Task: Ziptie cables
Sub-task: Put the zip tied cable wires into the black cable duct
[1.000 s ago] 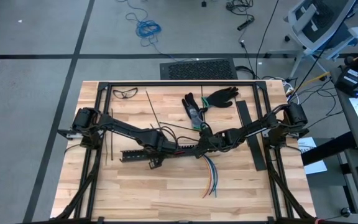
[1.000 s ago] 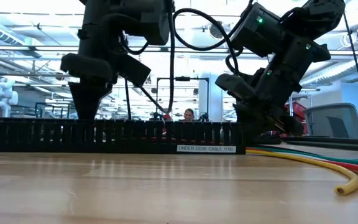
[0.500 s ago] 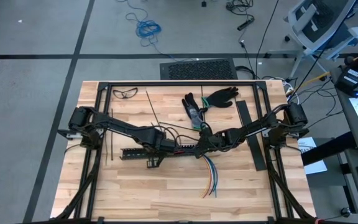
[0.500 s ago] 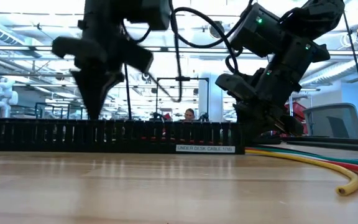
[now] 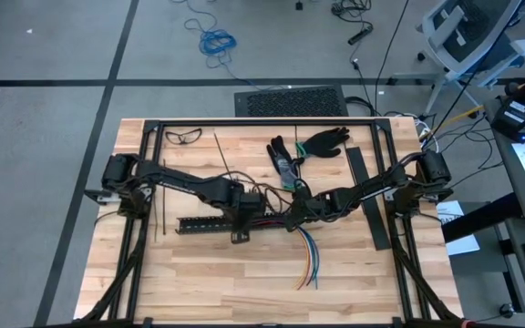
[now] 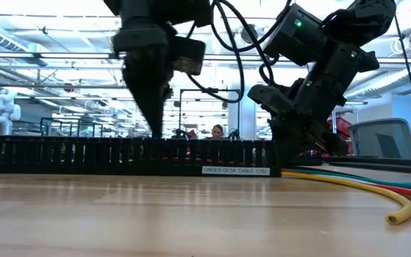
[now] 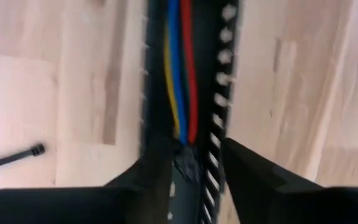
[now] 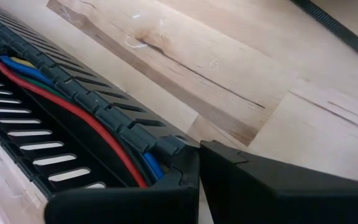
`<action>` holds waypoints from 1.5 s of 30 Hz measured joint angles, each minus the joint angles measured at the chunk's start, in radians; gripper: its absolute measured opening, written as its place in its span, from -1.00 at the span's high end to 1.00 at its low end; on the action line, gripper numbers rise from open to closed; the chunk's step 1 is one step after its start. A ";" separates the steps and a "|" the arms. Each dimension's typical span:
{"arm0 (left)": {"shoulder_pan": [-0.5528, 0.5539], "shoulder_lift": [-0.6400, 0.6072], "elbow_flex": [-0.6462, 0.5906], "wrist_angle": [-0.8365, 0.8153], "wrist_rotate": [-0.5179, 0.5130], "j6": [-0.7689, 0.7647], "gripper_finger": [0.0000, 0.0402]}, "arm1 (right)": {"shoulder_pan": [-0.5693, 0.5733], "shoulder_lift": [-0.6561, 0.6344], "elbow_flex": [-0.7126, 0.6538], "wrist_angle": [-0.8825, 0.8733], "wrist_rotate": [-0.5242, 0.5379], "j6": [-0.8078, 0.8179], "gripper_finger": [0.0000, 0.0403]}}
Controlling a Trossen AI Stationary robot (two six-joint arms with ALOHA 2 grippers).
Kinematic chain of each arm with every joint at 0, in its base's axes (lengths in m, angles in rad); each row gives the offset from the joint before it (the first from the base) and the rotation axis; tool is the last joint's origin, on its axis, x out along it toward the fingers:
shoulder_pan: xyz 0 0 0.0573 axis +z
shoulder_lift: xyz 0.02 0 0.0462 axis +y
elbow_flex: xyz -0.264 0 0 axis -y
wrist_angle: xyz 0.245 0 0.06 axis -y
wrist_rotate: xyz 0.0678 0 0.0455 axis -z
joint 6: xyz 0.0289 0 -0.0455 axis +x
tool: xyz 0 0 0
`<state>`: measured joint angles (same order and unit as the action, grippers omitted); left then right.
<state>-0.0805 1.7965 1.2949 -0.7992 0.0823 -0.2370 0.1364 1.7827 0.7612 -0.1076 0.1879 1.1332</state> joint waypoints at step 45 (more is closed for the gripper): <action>0.030 0.045 0.161 -0.082 0.013 -0.305 0.16 | -0.034 0.000 -0.001 0.029 -0.060 -0.058 1.00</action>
<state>-0.0509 1.8420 1.4559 -0.8816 0.0958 -0.5422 0.1019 1.7828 0.7601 -0.0784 0.1284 1.0756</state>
